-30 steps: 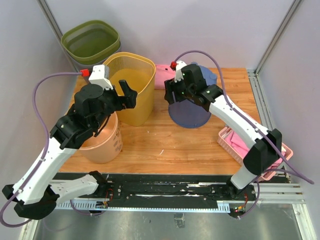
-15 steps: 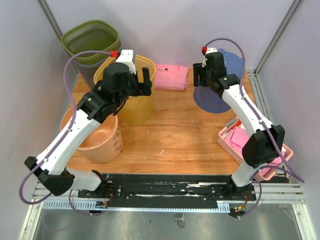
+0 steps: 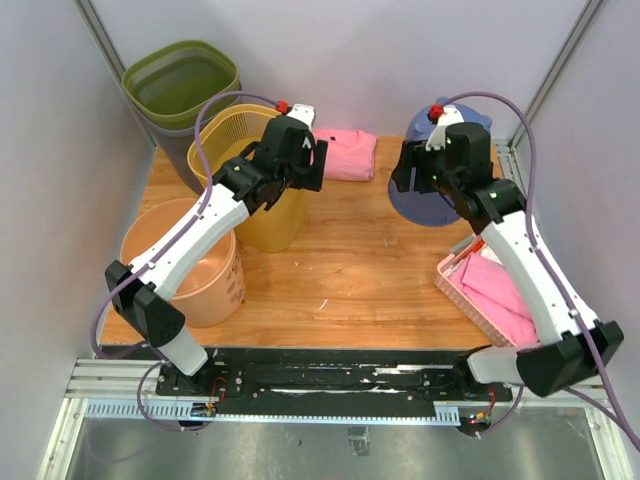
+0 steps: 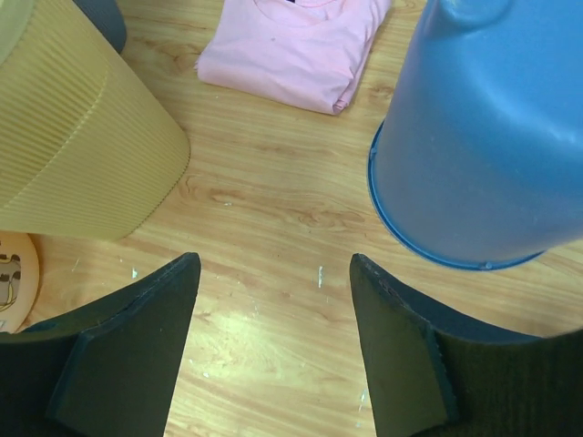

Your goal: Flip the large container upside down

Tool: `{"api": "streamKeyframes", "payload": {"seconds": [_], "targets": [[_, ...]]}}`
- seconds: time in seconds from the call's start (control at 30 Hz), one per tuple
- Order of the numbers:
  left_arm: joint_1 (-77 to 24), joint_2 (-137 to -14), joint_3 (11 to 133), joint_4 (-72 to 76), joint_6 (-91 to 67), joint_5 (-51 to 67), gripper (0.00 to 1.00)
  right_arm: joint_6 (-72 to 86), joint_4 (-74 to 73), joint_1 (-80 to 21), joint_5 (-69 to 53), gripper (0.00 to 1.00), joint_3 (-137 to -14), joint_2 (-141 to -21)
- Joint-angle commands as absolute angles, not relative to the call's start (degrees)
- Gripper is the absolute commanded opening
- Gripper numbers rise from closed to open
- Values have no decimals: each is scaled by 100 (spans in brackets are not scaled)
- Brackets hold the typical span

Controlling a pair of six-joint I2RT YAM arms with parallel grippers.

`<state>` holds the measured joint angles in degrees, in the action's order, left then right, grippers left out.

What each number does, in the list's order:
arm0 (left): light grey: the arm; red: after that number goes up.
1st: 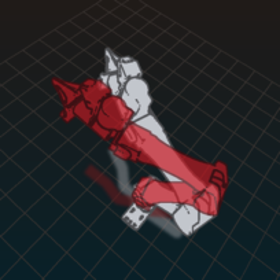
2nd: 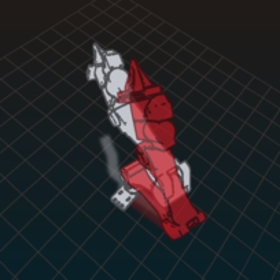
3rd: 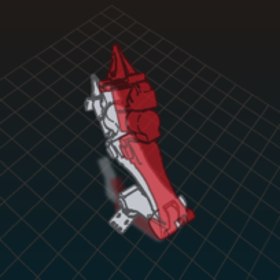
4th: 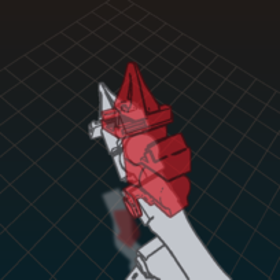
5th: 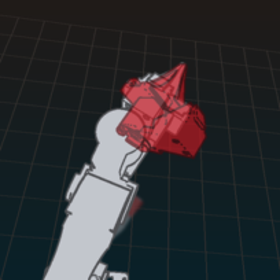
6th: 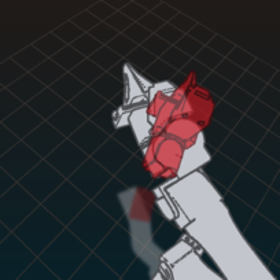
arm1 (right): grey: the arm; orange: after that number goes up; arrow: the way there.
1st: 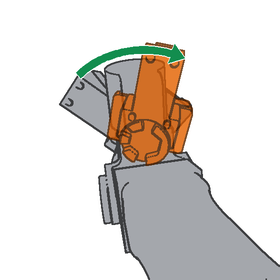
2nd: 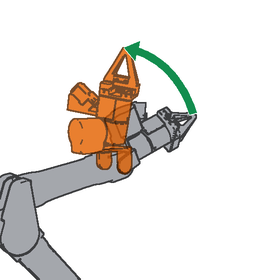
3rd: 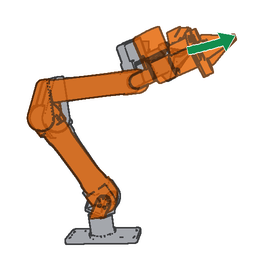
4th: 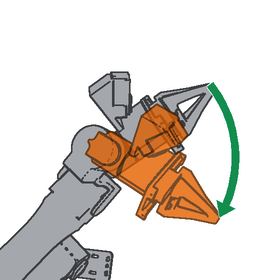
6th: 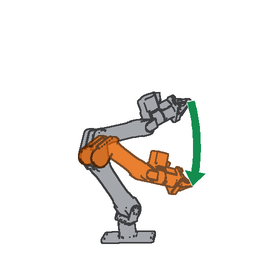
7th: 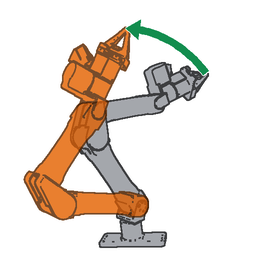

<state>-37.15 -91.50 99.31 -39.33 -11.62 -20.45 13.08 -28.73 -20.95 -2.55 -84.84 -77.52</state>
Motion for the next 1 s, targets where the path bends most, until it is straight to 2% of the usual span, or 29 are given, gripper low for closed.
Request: {"api": "streamKeyframes", "payload": {"seconds": [0.0, 0.27, 0.43, 0.57, 0.73, 0.97], "targets": [[-3676, -9215, 9952, -3901, -1094, -1760, 71, 1325, -3177, -2131, 5, 69, -8119, -7132], [-3739, -9263, 10167, -3904, -1369, -1006, 2, 1293, -3323, -2129, 678, 68, -7690, -6043], [-4039, -9149, 10678, -4026, -1788, -477, 0, 996, -3375, -2118, 893, 68, -7742, -5727], [-4052, -9087, 11206, -4025, -2440, 668, 0, 819, -3392, -2106, 1328, 69, -7817, -5697], [-3818, -8875, 11577, -3852, -2932, 1518, 0, 685, -3393, -2046, 1512, 69, -7903, -5735], [-2940, -8388, 9958, -2774, -3556, 2843, 0, 558, -3725, -1995, 1275, 70, -8042, -5854]]}}
